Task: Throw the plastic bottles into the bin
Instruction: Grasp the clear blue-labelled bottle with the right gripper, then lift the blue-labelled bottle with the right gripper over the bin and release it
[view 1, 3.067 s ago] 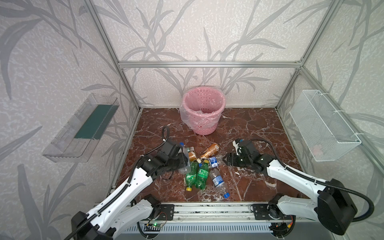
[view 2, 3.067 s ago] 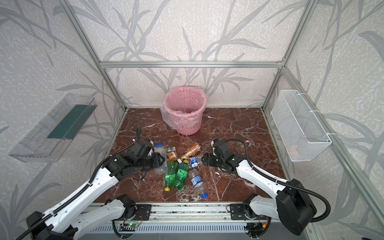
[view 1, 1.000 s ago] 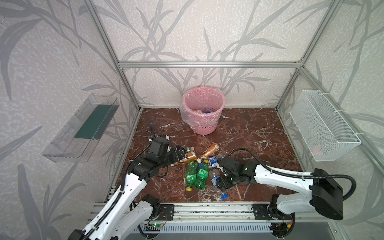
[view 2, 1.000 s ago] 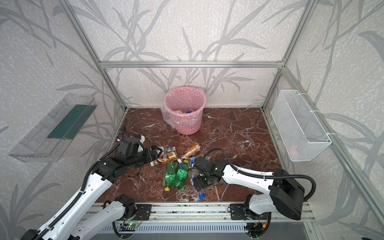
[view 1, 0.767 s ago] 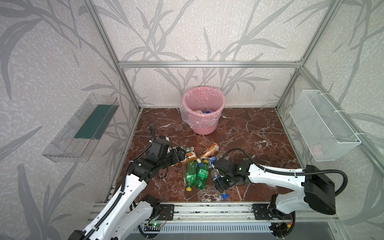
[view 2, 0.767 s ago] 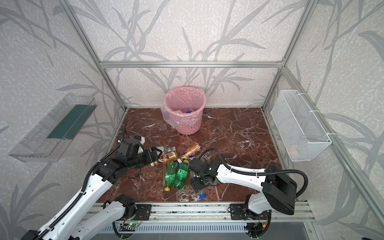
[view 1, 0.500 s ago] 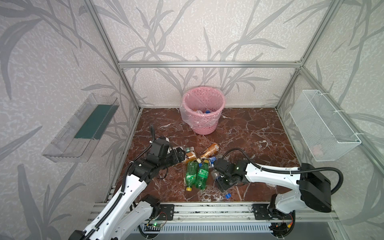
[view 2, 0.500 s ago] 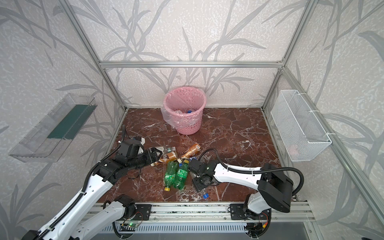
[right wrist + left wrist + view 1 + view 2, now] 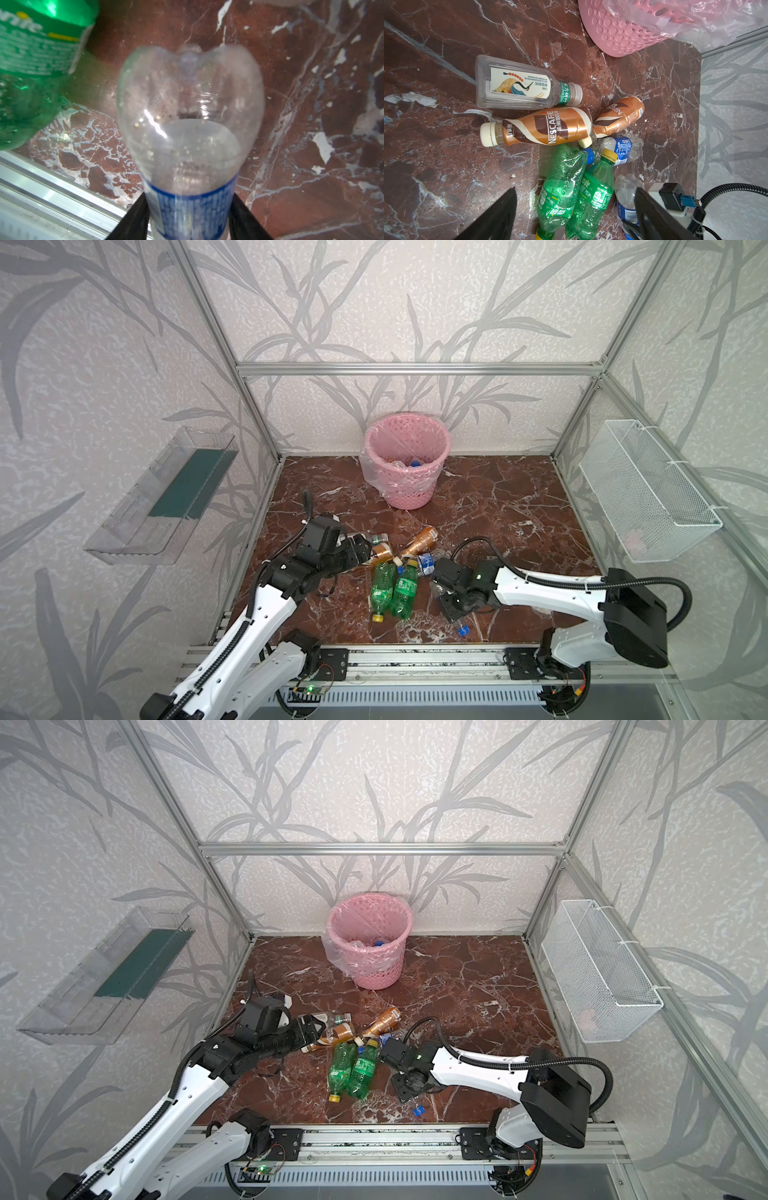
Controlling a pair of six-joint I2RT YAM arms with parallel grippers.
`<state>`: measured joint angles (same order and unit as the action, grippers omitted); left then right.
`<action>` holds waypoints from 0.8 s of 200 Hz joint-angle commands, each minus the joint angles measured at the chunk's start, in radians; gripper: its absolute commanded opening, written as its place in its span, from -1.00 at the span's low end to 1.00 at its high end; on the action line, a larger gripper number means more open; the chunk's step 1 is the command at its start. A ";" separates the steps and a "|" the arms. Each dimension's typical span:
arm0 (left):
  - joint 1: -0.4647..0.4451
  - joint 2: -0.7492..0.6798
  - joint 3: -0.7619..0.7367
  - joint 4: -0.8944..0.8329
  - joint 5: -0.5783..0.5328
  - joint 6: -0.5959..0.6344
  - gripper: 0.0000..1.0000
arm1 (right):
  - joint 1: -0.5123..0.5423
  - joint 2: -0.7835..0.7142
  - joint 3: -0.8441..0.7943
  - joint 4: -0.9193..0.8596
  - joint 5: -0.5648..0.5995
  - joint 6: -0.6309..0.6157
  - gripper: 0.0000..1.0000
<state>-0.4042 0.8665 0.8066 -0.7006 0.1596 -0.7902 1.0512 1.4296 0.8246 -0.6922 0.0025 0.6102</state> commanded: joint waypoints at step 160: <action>0.006 0.032 -0.005 0.013 -0.002 -0.014 0.77 | -0.123 -0.152 -0.130 -0.064 0.028 -0.005 0.17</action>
<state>-0.4038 0.8989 0.8066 -0.6872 0.1627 -0.7902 0.9337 1.3319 0.7063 -0.7158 0.0036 0.6102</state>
